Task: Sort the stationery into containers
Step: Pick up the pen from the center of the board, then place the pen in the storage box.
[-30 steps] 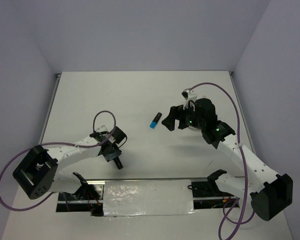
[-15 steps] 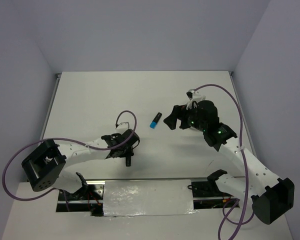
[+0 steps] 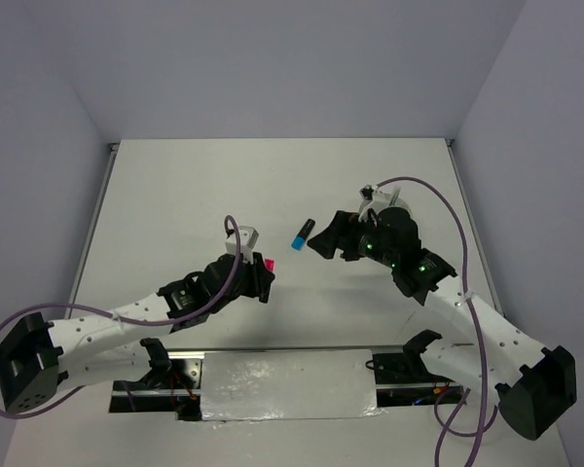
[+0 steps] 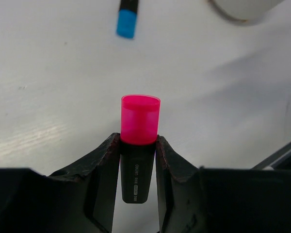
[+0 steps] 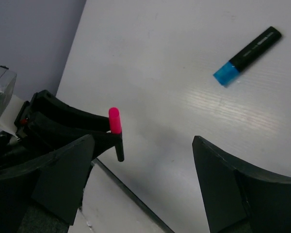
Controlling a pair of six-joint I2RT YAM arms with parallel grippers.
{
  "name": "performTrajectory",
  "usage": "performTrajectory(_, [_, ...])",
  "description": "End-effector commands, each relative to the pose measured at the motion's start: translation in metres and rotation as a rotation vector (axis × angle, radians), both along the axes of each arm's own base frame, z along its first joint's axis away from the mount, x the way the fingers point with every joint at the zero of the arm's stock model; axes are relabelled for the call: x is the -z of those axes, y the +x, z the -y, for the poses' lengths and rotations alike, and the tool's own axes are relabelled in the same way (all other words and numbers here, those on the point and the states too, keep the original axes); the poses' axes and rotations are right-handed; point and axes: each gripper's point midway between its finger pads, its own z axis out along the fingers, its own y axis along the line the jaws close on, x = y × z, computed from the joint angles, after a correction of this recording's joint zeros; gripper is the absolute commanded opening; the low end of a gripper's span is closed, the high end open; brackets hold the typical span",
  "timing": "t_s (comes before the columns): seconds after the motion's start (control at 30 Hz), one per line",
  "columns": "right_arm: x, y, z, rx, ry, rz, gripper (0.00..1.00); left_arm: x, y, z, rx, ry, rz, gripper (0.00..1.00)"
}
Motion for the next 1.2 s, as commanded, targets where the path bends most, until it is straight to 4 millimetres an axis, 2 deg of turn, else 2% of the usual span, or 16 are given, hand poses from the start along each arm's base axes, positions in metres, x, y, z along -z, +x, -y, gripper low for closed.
performTrajectory(0.0, [-0.028,-0.011,-0.029,-0.067,0.107,0.033,0.89,-0.049,0.003,0.026,0.136,-0.113,0.184,0.00])
performTrajectory(0.17, [-0.020,-0.023,-0.063,-0.131,0.067,0.003,0.83,-0.072,-0.004,0.039,0.222,-0.163,0.255,0.00])
performTrajectory(0.27, [-0.011,-0.021,-0.072,-0.130,0.039,-0.012,0.79,-0.077,-0.008,0.043,0.255,-0.170,0.279,0.00])
performTrajectory(0.47, [-0.007,-0.021,-0.086,-0.145,0.013,-0.020,0.71,-0.080,-0.017,0.049,0.307,-0.186,0.299,0.00])
performTrajectory(0.5, [-0.009,-0.019,-0.087,-0.143,0.006,-0.012,0.65,-0.081,-0.017,0.049,0.309,-0.186,0.301,0.00])
performTrajectory(0.57, [-0.009,-0.021,-0.089,-0.152,0.001,-0.010,0.60,-0.080,-0.016,0.048,0.301,-0.180,0.302,0.00])
performTrajectory(0.67, [-0.007,-0.023,-0.091,-0.162,-0.010,-0.008,0.47,-0.082,-0.016,0.049,0.306,-0.174,0.309,0.00])
performTrajectory(0.7, [-0.007,-0.023,-0.092,-0.167,-0.009,-0.009,0.39,-0.082,-0.015,0.049,0.305,-0.171,0.308,0.00])
performTrajectory(0.73, [-0.008,-0.025,-0.094,-0.180,-0.006,-0.008,0.10,-0.082,-0.013,0.048,0.291,-0.163,0.308,0.00])
performTrajectory(0.77, [-0.007,-0.028,-0.096,-0.185,-0.003,-0.014,0.00,-0.081,-0.011,0.047,0.280,-0.158,0.309,0.00])
performTrajectory(0.93, [-0.007,-0.035,-0.100,-0.217,0.018,-0.025,0.00,-0.076,0.001,0.038,0.189,-0.123,0.283,0.07])
performTrajectory(1.0, [-0.006,-0.036,-0.100,-0.220,0.018,-0.027,0.00,-0.082,0.004,0.038,0.170,-0.125,0.291,0.11])
performTrajectory(1.03, [-0.006,-0.035,-0.099,-0.213,0.015,-0.024,0.00,-0.082,0.004,0.037,0.163,-0.122,0.286,0.15])
performTrajectory(1.1, [-0.007,-0.033,-0.097,-0.204,0.008,-0.011,0.00,-0.090,0.008,0.035,0.135,-0.126,0.295,0.38])
performTrajectory(1.13, [-0.008,-0.029,-0.094,-0.180,-0.003,0.004,0.00,-0.089,0.009,0.032,0.120,-0.119,0.281,0.61])
performTrajectory(1.17, [-0.009,-0.026,-0.091,-0.161,-0.012,0.016,0.00,-0.094,0.010,0.031,0.109,-0.122,0.286,0.90])
